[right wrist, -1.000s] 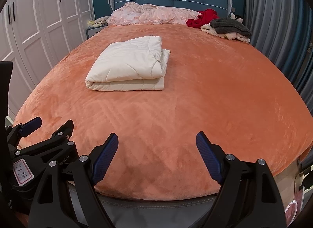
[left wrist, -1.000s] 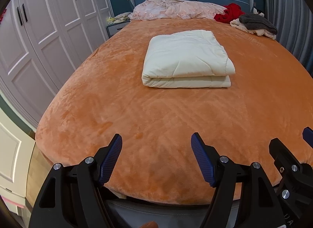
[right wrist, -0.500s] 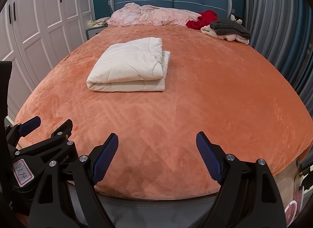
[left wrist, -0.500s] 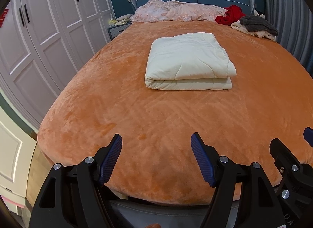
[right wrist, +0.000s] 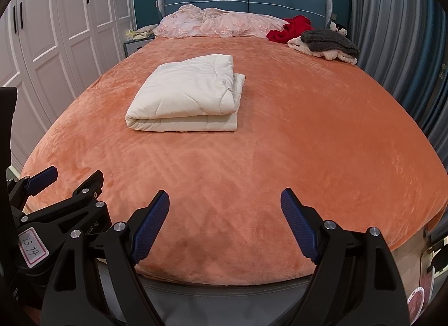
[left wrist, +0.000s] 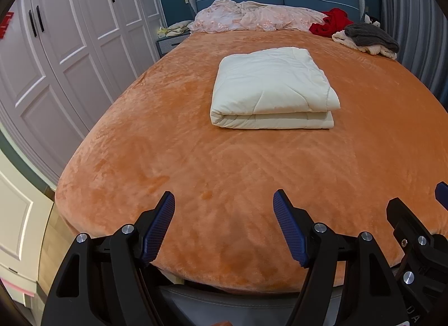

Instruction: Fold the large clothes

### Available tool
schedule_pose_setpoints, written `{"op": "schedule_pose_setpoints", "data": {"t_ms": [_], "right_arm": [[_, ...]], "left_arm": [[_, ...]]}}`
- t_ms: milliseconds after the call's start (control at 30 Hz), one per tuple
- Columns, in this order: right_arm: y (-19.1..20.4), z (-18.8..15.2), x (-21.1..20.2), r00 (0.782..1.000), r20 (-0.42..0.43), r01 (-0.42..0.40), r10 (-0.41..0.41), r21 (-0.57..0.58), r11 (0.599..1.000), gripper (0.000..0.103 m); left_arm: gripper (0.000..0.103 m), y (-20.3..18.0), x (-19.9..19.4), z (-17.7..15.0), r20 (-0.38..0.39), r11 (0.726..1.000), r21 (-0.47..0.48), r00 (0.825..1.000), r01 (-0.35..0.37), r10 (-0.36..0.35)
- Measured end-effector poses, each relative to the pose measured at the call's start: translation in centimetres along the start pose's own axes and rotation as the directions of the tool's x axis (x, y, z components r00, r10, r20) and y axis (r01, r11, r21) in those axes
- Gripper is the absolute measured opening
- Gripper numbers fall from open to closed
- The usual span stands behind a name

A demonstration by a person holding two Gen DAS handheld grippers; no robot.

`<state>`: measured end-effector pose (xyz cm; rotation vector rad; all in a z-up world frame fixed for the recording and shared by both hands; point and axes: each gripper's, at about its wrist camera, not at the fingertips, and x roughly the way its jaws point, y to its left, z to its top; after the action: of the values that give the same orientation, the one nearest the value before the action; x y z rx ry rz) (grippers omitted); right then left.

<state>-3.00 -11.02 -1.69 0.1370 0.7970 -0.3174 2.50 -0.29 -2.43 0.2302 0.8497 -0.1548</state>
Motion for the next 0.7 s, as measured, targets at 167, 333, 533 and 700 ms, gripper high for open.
{"op": "schedule_pose_setpoints", "data": {"t_ms": [167,333,533,700], "right_arm": [[0.18,0.01,-0.2,1.0,0.0,0.0,0.0,0.003,1.0,0.079],[0.18,0.02,-0.28,1.0,-0.002,0.0,0.0,0.004,1.0,0.079],[0.2,0.03,-0.38,1.0,-0.003,0.0,0.0,0.008,1.0,0.079],[0.11,0.03,-0.33,1.0,-0.002,0.001,-0.001,0.005,1.0,0.079]], "left_arm": [[0.07,0.06,0.05,0.01,-0.001,1.0,0.002,1.0,0.0,0.0],[0.07,0.01,0.03,0.0,0.0,1.0,0.005,1.0,-0.001,0.001],[0.07,0.22,-0.19,-0.21,0.006,1.0,0.01,1.0,-0.011,0.011],[0.07,0.09,-0.22,-0.22,0.006,1.0,0.01,1.0,-0.011,0.011]]}}
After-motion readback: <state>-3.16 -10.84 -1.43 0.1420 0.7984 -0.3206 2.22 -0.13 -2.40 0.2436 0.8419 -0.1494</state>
